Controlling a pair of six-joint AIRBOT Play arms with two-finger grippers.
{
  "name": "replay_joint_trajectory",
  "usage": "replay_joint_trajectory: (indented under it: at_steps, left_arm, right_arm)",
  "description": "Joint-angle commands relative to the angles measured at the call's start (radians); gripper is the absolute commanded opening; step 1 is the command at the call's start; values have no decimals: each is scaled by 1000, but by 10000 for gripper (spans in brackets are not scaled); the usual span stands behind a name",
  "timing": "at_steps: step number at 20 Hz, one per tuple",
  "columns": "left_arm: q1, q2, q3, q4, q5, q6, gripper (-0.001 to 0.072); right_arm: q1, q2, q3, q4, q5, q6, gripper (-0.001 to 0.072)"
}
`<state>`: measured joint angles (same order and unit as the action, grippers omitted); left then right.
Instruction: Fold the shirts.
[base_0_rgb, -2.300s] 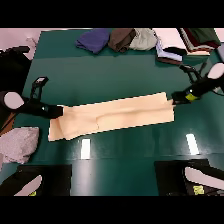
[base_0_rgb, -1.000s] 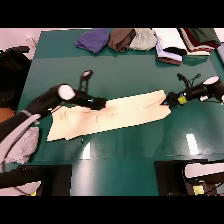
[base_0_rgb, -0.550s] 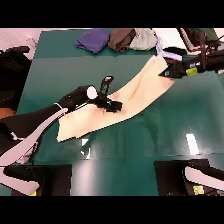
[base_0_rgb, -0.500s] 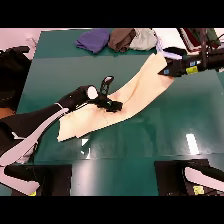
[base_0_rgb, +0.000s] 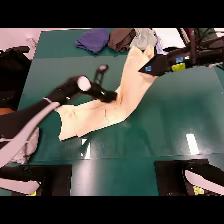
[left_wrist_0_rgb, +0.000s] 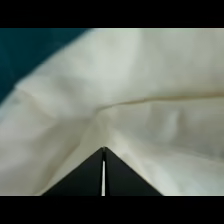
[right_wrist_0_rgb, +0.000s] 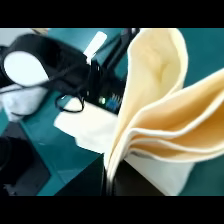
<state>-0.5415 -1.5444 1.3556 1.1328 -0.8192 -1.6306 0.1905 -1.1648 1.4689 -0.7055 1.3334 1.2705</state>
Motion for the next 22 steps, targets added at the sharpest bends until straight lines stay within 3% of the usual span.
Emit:
replay_joint_trajectory:
  at_steps: [1,7,8,9,10,12,13,15,20,21,22]
  left_arm:
    - [161,214,13,245,-103,-47,24]
    - [469,599,13,473,-187,-44,24]
    - [495,626,13,473,-208,-44,25]
    - [511,642,12,473,-233,-43,25]
    - [513,647,11,474,-257,-37,25]
    - [513,647,11,454,-289,-32,25]
    - [512,647,11,438,-289,-32,24]
    - [512,647,11,387,-284,-28,24]
    - [512,635,-2,222,-267,32,24]
    - [512,633,-12,204,-257,41,24]
    - [512,633,-26,189,-242,42,24]
  right_arm:
    - [137,-7,3,68,-114,5,14]
    - [584,-250,34,227,-450,-106,23]
    - [648,-319,74,225,-494,-122,159]
    - [697,-389,129,222,-523,-136,375]
    - [721,-444,183,213,-525,-138,441]
    - [708,-505,269,178,-456,-124,420]
    - [679,-505,283,114,-402,-100,330]
    - [598,-467,247,-38,-302,-66,321]
    - [309,-253,-171,-200,-262,16,323]
    - [243,-218,-273,-205,-261,20,389]
    - [188,-197,-359,-200,-271,27,596]
